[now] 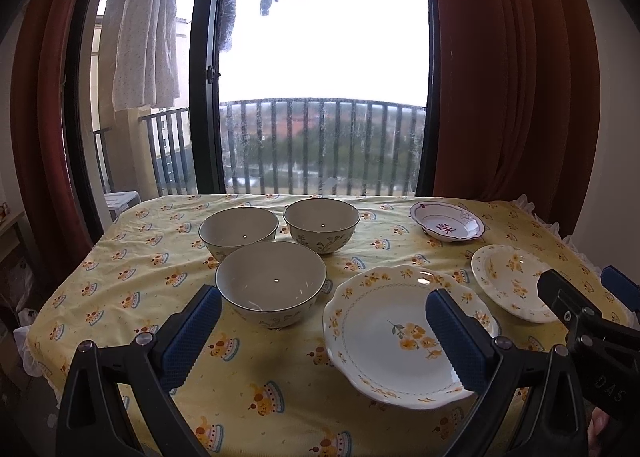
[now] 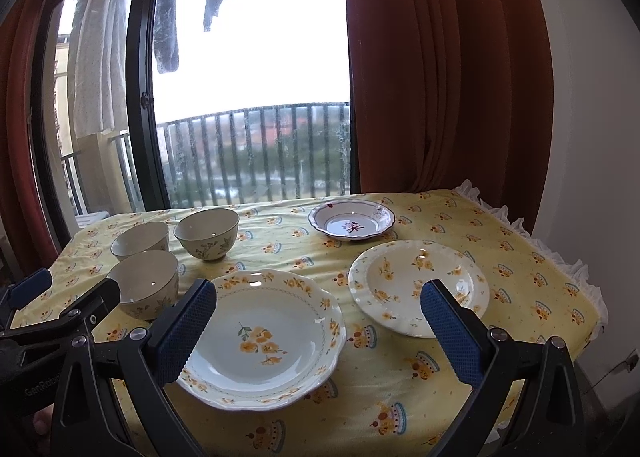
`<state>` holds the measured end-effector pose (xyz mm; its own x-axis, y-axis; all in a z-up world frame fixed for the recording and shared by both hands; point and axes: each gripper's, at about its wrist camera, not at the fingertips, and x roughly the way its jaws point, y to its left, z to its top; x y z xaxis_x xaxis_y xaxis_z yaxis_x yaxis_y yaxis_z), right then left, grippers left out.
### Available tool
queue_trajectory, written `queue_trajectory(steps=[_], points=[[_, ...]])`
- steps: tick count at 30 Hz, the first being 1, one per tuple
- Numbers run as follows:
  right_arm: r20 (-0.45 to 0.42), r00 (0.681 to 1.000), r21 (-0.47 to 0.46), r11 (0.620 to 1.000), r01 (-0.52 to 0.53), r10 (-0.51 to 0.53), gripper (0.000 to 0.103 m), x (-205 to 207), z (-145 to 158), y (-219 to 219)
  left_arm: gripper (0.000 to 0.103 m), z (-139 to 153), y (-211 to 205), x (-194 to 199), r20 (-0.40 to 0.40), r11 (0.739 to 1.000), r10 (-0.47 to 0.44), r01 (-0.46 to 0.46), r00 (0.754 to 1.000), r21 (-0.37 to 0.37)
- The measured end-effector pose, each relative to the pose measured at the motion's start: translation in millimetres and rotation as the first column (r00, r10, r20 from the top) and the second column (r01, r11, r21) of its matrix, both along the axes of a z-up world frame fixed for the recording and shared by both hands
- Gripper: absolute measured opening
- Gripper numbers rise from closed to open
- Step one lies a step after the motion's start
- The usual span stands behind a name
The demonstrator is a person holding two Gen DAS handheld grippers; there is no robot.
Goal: Organize plates and bowls
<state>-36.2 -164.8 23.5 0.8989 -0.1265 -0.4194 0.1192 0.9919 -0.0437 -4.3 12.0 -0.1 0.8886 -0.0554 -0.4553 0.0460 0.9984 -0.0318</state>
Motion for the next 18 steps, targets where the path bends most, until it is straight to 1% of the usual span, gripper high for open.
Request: queue_trajectory(steps=[5, 18], points=[[-0.009, 1.000, 0.004, 1.000, 0.004, -0.004, 0.103, 2.0, -2.8, -1.7, 0.102, -0.9, -2.5, 0.9, 0.000, 1.000, 0.004, -0.004, 1.000, 0.015], [-0.031, 0.999, 0.009, 1.000, 0.026, -0.026, 0.103, 7.6, -7.2, -2.7, 0.103, -3.4, -0.6, 2.1, -0.013, 1.000, -0.009, 0.010, 1.000, 0.016]])
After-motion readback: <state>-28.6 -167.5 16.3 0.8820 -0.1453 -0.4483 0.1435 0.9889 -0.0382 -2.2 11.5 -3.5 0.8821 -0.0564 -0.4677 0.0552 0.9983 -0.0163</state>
